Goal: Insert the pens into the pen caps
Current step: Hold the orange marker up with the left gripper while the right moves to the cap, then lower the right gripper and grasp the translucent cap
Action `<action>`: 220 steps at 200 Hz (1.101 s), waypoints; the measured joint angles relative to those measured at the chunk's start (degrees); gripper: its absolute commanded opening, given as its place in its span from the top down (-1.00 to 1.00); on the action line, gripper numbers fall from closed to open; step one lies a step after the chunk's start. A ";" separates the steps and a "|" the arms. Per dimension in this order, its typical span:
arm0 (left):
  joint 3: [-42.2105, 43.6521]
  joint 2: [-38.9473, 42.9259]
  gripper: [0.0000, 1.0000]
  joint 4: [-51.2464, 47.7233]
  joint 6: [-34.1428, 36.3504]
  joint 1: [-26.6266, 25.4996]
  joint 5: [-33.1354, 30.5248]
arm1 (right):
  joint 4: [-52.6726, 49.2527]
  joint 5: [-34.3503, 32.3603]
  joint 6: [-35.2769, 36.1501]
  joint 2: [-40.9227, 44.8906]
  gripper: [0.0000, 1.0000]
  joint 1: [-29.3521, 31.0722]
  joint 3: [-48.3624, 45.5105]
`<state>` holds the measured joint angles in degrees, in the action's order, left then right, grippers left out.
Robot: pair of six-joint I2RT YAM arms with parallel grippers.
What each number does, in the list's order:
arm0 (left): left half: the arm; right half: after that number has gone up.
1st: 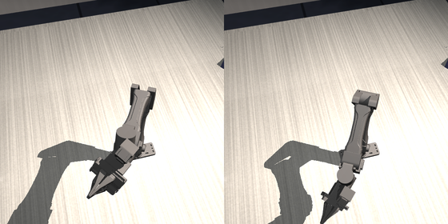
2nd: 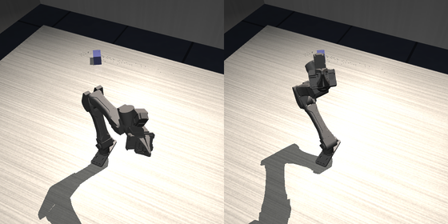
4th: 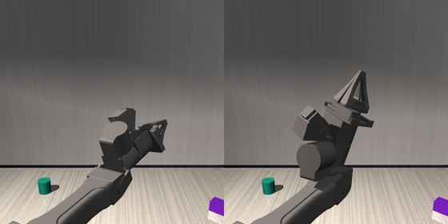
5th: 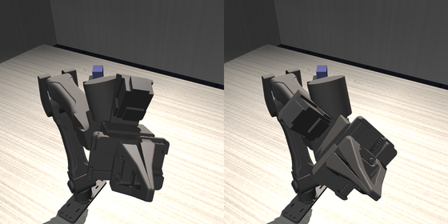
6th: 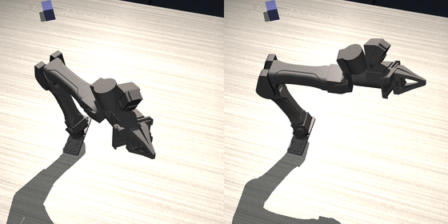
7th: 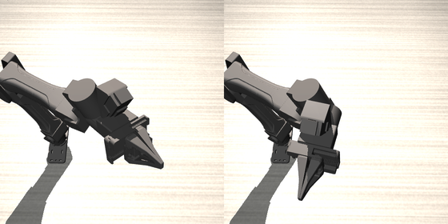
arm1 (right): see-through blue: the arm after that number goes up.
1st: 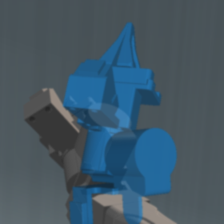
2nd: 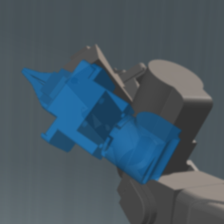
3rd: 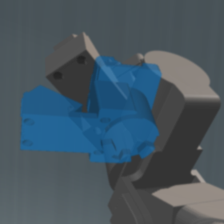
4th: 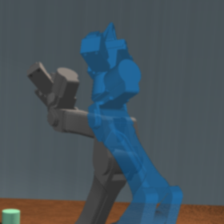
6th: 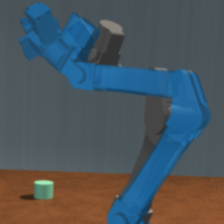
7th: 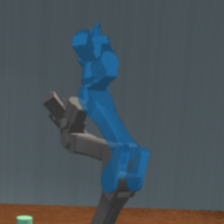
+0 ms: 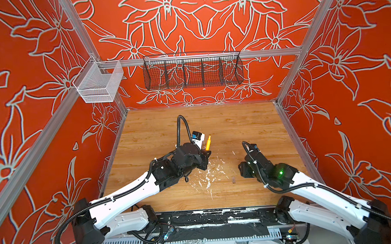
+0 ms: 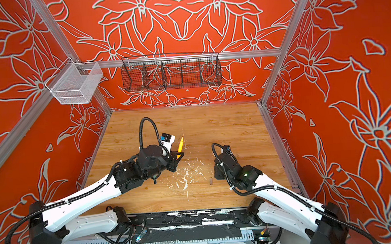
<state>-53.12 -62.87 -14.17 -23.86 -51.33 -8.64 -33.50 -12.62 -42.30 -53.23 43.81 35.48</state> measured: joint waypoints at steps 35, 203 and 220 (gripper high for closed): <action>0.42 0.39 1.00 -0.44 0.66 0.00 1.90 | 1.25 2.14 0.11 -5.09 -0.03 1.25 -0.85; 0.63 -0.39 1.00 -1.44 0.52 0.00 1.90 | 5.62 2.56 -0.37 -25.31 0.20 9.68 3.34; 0.63 -0.39 1.00 -1.53 0.50 0.00 1.86 | 5.68 2.16 -0.42 -25.31 0.23 9.68 3.06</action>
<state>-52.49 -63.26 -15.70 -23.35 -51.33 -6.79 -27.81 -10.46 -42.72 -78.54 53.49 38.54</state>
